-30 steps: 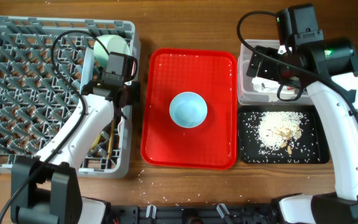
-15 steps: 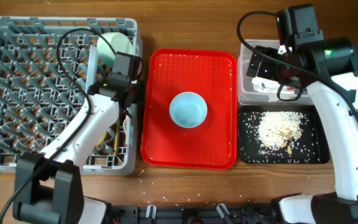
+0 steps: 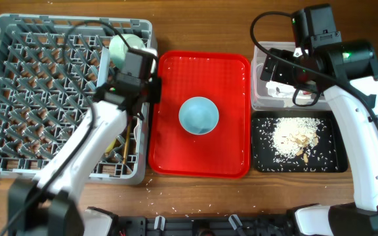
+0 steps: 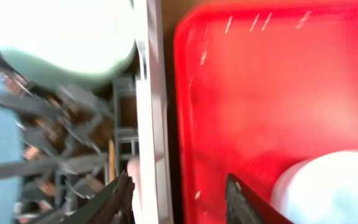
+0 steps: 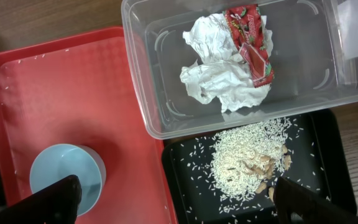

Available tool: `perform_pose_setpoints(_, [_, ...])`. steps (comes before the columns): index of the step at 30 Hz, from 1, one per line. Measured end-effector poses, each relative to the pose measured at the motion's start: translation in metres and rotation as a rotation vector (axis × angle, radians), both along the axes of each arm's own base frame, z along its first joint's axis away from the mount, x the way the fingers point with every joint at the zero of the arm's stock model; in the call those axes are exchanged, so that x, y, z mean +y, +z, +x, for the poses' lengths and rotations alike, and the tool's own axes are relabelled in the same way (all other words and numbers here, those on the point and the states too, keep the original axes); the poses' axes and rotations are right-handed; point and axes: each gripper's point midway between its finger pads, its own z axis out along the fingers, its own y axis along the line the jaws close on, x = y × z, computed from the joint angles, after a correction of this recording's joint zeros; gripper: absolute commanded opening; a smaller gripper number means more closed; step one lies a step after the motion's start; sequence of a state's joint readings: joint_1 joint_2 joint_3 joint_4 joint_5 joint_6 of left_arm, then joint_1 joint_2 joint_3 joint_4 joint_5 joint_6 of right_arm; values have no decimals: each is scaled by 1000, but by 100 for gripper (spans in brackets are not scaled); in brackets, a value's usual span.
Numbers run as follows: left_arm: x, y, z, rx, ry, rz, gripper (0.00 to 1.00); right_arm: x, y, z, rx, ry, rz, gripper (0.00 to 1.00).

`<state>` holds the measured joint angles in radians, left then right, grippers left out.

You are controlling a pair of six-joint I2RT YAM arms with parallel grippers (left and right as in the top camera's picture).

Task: Sort waste into correct bins and load items into the dishwasher rack
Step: 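Move the left gripper to the light-blue bowl and grasp its rim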

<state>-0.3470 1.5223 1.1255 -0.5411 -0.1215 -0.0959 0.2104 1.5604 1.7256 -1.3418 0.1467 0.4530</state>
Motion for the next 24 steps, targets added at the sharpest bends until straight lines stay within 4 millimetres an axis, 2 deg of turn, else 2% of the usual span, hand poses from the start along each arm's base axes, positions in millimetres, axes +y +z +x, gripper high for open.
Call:
perform_pose_setpoints(1, [0,31,0,-62,18,-37,41,0,0,0,0,0,0,99])
perform_pose_setpoints(2, [2,47,-5,-86,32,-59,41,0,0,0,0,0,0,100])
perform_pose_setpoints(3, [7,66,-19,-96,58,-85,43,0,0,0,0,0,0,100])
perform_pose_setpoints(5, [15,77,-47,-52,109,-126,46,0,0,0,0,0,0,100])
perform_pose_setpoints(6, [11,72,-64,18,110,-171,45,0,0,0,0,0,0,100])
perform_pose_setpoints(8, [0,68,-70,59,91,-224,45,0,0,0,0,0,0,100])
perform_pose_setpoints(13, [-75,36,-78,163,-102,-301,41,0,0,0,0,0,0,100])
perform_pose_setpoints(15, [-115,22,-76,161,-192,-315,41,0,0,0,-1,0,0,100])
perform_pose_setpoints(17, [-156,1,-80,169,-281,-309,40,0,0,0,0,0,0,100])
perform_pose_setpoints(19, [-186,-24,-87,179,-339,-278,39,0,0,0,-1,0,0,100])
perform_pose_setpoints(20, [-200,-42,-92,184,-363,-241,37,0,0,0,0,0,0,100])
perform_pose_setpoints(22, [-214,-65,-97,175,-377,-180,31,0,0,0,-1,0,0,100])
perform_pose_setpoints(24, [-215,-83,-98,153,-363,-101,23,0,0,0,0,0,0,100])
